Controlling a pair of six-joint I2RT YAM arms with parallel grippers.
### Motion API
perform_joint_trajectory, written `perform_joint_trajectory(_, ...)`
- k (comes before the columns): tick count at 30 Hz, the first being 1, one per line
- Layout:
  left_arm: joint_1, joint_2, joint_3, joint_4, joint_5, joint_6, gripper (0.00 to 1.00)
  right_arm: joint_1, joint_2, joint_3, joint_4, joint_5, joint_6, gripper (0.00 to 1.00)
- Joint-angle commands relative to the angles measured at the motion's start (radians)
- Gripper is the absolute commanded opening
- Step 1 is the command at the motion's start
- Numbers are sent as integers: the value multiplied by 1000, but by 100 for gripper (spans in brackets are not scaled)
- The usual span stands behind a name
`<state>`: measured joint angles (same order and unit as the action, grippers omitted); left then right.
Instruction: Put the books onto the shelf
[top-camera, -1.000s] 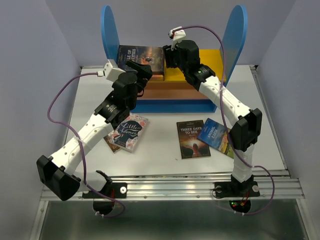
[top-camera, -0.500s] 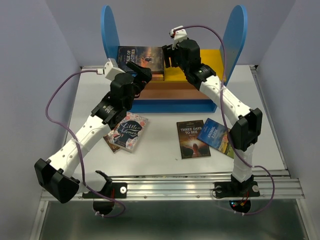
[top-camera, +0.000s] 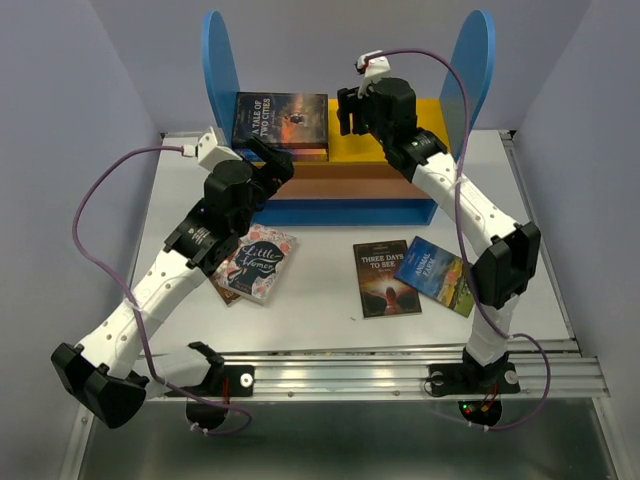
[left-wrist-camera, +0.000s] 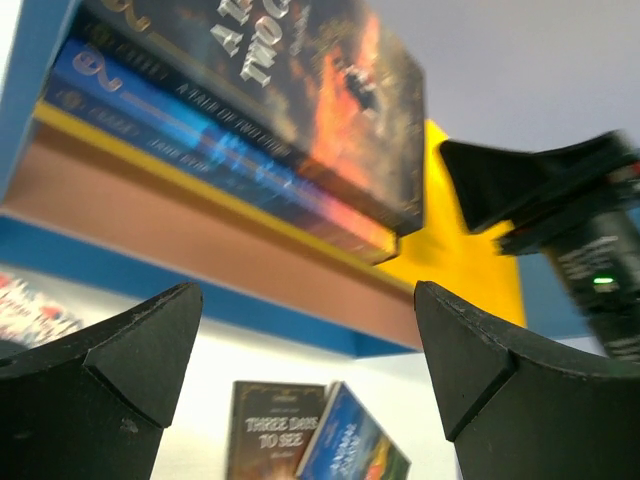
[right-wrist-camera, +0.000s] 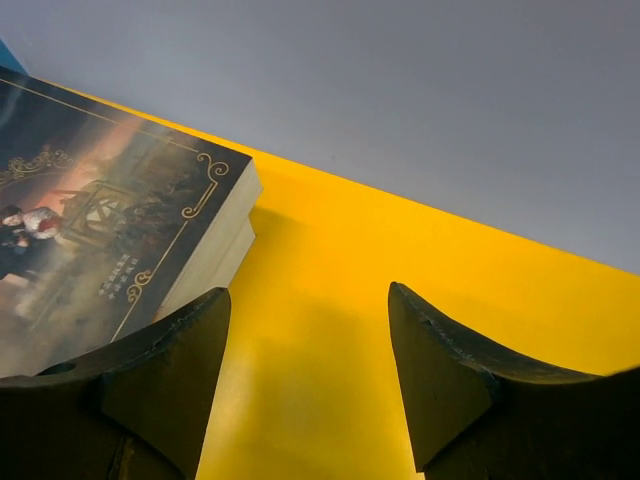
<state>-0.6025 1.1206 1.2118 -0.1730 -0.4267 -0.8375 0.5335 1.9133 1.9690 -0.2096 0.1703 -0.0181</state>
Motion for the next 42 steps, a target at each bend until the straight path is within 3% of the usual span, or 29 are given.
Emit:
perform_joint_trajectory(1, 6, -67, -50, -22, -1, 43, 99, -1, -115, -22, 50, -40, 17, 71)
perform_joint_trajectory(5, 6, -123, -129, -11, 44, 60, 99, -1, -200, -131, 26, -75, 59, 79)
perform_joint_trajectory(7, 6, -157, -181, -31, 66, 72, 99, -1, -287, -236, -4, -115, 78, 100)
perform_joint_trajectory(16, 18, -258, -408, -224, 82, -20, 99, 12, -720, -796, 71, -382, 355, 100)
perform_joint_trajectory(18, 68, -284, -451, -249, 62, -61, 99, 58, -786, -894, 113, -480, 423, 100)
perform_joint_trajectory(21, 192, -314, -569, -166, 178, -20, 99, 156, -815, -1066, 153, -434, 492, 100)
perform_joint_trajectory(24, 247, -288, -612, -89, 253, 12, 99, 168, -801, -1156, 209, -394, 596, 100)
perform_joint_trajectory(28, 322, -188, -618, -83, 218, 11, 99, 212, -725, -1305, 458, -449, 742, 100)
perform_joint_trajectory(29, 384, -150, -611, -65, 239, 20, 99, 250, -693, -1325, 496, -437, 762, 100)
perform_joint_trajectory(33, 495, -75, -587, 42, 276, 66, 99, 324, -516, -1300, 669, -414, 843, 100)
perform_joint_trajectory(36, 517, -15, -557, 75, 307, 83, 99, 352, -384, -1296, 910, -339, 984, 100)
perform_joint_trajectory(42, 524, 77, -548, 89, 279, 110, 99, 384, -122, -1147, 931, -273, 1060, 100)
